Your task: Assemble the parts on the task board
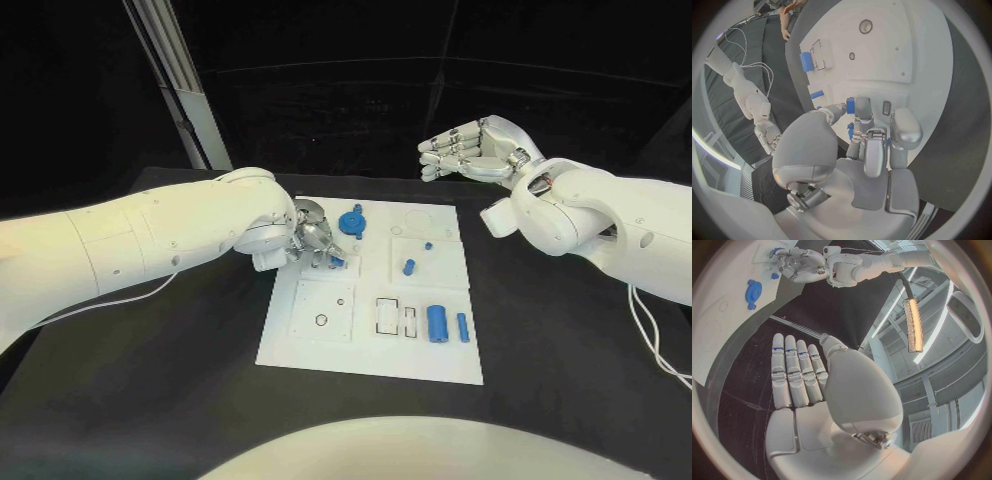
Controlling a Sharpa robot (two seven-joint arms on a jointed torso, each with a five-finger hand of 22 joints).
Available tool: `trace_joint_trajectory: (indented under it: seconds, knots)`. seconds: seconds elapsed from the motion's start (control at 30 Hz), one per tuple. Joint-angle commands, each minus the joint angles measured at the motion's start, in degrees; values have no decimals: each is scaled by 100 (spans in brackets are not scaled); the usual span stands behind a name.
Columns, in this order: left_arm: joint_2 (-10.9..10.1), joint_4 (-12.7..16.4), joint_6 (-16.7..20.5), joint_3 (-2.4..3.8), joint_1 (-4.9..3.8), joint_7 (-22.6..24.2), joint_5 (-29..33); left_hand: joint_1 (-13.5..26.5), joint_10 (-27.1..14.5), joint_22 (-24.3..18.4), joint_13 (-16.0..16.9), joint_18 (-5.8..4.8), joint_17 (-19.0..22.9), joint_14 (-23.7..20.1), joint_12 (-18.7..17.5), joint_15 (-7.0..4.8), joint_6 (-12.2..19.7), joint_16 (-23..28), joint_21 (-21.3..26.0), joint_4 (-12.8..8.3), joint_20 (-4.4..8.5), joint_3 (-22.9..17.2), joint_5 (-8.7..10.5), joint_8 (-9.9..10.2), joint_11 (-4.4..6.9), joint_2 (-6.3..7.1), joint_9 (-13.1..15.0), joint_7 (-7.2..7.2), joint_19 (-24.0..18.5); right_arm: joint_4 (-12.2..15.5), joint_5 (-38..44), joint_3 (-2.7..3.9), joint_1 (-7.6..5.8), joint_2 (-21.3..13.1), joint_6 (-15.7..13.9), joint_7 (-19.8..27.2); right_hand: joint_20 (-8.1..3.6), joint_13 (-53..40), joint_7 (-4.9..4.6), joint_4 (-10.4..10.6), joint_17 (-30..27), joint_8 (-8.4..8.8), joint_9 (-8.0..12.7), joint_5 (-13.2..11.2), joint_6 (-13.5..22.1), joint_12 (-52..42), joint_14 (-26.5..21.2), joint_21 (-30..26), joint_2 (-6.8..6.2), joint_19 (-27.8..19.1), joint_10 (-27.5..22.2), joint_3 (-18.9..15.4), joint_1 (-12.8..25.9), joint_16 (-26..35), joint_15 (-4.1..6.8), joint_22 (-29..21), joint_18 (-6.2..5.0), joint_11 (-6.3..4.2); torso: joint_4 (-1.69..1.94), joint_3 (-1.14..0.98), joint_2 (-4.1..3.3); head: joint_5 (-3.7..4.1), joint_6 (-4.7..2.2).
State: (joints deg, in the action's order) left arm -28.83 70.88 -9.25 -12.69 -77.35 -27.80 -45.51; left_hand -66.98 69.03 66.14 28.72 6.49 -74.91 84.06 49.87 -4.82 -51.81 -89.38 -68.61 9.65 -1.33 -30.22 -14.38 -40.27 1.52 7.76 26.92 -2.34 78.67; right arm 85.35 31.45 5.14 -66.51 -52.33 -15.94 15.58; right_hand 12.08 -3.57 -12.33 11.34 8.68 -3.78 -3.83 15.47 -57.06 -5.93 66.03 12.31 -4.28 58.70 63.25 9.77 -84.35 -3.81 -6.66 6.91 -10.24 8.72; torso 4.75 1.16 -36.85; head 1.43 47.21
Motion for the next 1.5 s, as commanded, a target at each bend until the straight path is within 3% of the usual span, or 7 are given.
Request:
trace_joint_trajectory:
  seconds: [0.03, 0.43, 1.5]
  knots:
    - [-49, 42, 340, 1, -5, 172, -267, 46, 94, 24, 17, -67, -1463, 584, 33, -38, -36, -42, -51, -1035, 10, -1047, -49, -41, 38, -9, 14, 1, 43, -3, -21, 4, -12, 2, 59, 24, 34, 2, 1, -21, -6, 25, 9, 38, 28, 38, -37, -20, -13, 0, -31, 1, 40, 19, 16, -6, -15, 24, -5, 4, -3, 0, 7]
    - [-7, -7, 388, -3, 37, 35, -605, 70, 138, 72, 56, -77, -1500, 592, 60, -45, -55, -58, -93, -1074, 17, -1076, -120, -46, 46, 14, 28, 8, 72, -22, -21, 3, -11, 21, 53, 40, 34, 2, 1, -21, -6, 25, 9, 38, 28, 38, -37, -20, -13, 0, -31, 1, 40, 19, 16, -6, -15, 24, -15, 4, -6, -18, 13]
    - [148, -194, -262, -3, 54, -315, -846, 126, 190, 118, 100, -88, -1509, 594, 84, -49, -81, -62, -132, -1126, 24, -1115, -272, -44, 51, 38, 46, 11, 98, -22, -21, 3, -11, 33, 68, 48, 40, 1, -2, -27, -27, 24, 8, 42, 39, 37, -45, -41, -13, 5, -38, -9, 62, 16, 12, -20, -16, 27, -10, 2, -8, -20, 53]
